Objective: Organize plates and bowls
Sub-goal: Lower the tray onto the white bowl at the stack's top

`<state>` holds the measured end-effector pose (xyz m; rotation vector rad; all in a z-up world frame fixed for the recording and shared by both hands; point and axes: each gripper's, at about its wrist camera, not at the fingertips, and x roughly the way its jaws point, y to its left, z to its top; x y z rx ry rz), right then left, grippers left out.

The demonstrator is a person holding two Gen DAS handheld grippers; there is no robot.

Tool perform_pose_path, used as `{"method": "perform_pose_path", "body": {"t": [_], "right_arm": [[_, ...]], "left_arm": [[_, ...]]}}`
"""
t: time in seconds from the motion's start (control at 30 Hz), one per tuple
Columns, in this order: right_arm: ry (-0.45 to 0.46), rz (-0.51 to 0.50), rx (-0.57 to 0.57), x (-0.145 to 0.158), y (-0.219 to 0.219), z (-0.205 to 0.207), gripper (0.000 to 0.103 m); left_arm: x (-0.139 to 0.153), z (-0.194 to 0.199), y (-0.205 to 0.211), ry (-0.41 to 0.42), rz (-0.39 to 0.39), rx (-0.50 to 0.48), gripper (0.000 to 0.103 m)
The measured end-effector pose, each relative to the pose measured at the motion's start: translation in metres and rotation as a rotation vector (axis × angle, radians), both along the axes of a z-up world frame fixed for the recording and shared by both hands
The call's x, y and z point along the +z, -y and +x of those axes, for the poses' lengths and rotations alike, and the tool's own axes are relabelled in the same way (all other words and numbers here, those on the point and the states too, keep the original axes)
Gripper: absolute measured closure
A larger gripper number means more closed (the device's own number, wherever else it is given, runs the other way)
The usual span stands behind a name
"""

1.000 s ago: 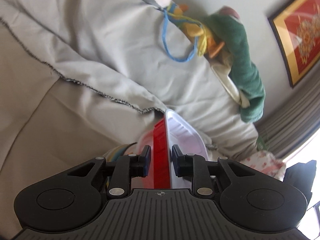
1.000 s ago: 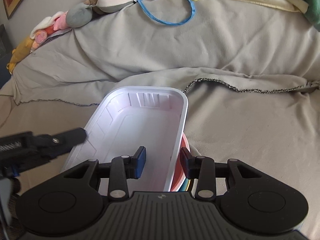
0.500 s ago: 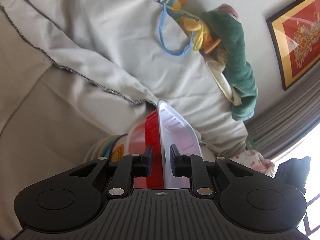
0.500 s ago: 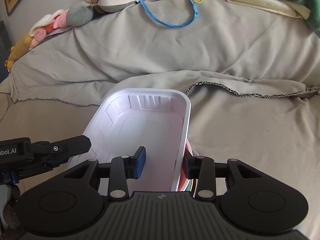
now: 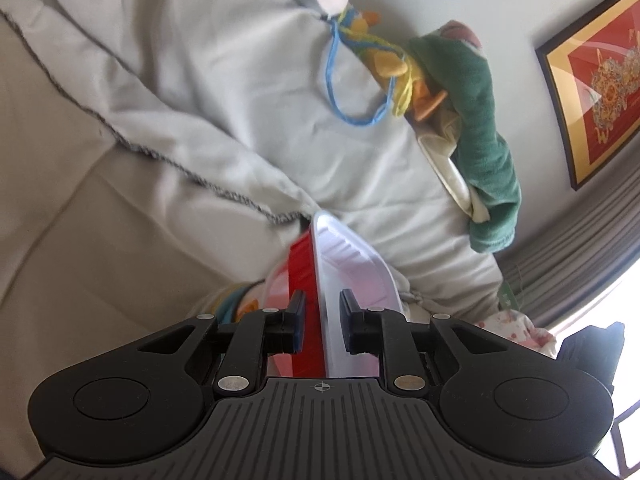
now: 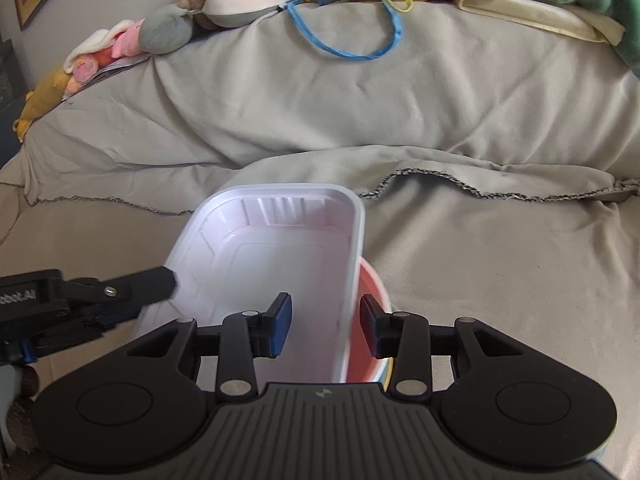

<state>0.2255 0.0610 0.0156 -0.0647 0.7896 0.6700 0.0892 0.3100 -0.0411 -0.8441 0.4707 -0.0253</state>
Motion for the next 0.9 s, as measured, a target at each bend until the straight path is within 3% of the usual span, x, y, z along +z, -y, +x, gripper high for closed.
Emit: {"method": "perform_pose_path", "body": {"t": [0.37, 0.9], "right_arm": [[-0.017, 0.050, 0.032, 0.004, 0.012, -0.005, 0.065], [-0.009, 0.043, 0.034, 0.002, 0.004, -0.006, 0.065]], "left_arm": [[-0.009, 0.010, -0.001, 0.017, -0.050, -0.036, 0.082], [-0.018, 0.020, -0.005, 0.001, -0.036, -0.012, 0.083]]}}
